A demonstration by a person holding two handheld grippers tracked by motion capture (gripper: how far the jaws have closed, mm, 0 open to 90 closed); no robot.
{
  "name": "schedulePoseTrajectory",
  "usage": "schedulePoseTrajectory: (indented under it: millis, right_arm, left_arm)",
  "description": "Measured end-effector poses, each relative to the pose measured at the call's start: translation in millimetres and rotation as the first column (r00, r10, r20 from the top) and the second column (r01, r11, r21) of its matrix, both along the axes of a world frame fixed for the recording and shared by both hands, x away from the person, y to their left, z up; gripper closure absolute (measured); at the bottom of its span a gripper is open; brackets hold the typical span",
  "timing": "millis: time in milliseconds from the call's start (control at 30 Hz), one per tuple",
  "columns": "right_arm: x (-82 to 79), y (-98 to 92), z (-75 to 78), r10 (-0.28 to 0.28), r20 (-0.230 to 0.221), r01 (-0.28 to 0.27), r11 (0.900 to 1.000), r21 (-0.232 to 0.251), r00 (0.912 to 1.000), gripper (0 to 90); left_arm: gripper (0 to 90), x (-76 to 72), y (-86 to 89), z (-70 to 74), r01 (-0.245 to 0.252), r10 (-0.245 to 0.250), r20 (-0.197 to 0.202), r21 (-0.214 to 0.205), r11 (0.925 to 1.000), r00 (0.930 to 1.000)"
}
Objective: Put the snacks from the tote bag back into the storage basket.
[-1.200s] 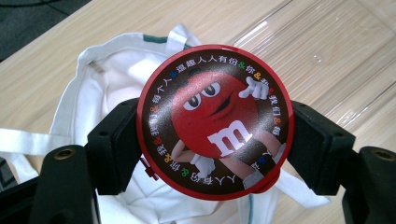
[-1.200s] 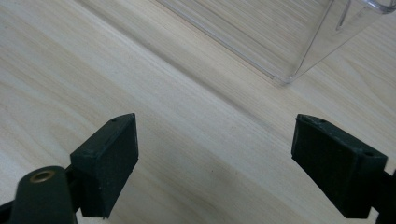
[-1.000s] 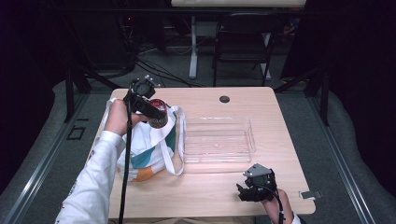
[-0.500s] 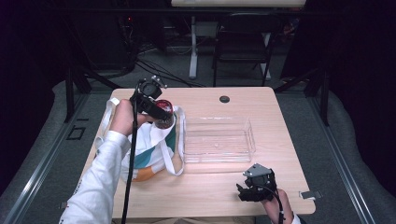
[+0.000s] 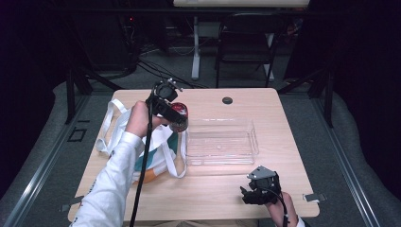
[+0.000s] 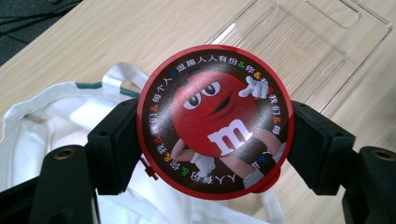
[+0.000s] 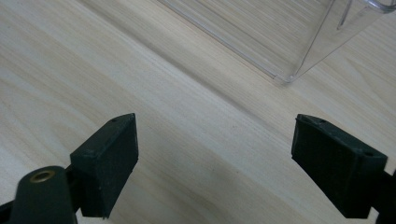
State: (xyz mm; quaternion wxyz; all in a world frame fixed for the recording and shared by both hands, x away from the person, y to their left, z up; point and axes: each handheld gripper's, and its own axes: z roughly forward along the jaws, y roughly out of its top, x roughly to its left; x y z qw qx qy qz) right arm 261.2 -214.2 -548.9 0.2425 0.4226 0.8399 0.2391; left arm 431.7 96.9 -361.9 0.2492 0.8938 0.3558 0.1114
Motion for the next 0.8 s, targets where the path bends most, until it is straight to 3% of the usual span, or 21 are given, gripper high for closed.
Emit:
schedulePoseTrajectory:
  millis: [800]
  right_arm:
    - [-3.0, -2.5, -0.6, -0.012, -0.008, 0.012, 0.9999, -0.005, 0.9999, 14.3]
  left_arm:
    - [26.0, -2.1, -35.8, -19.2, 0.072, -0.073, -0.033, -0.037, 0.9967, 0.9968]
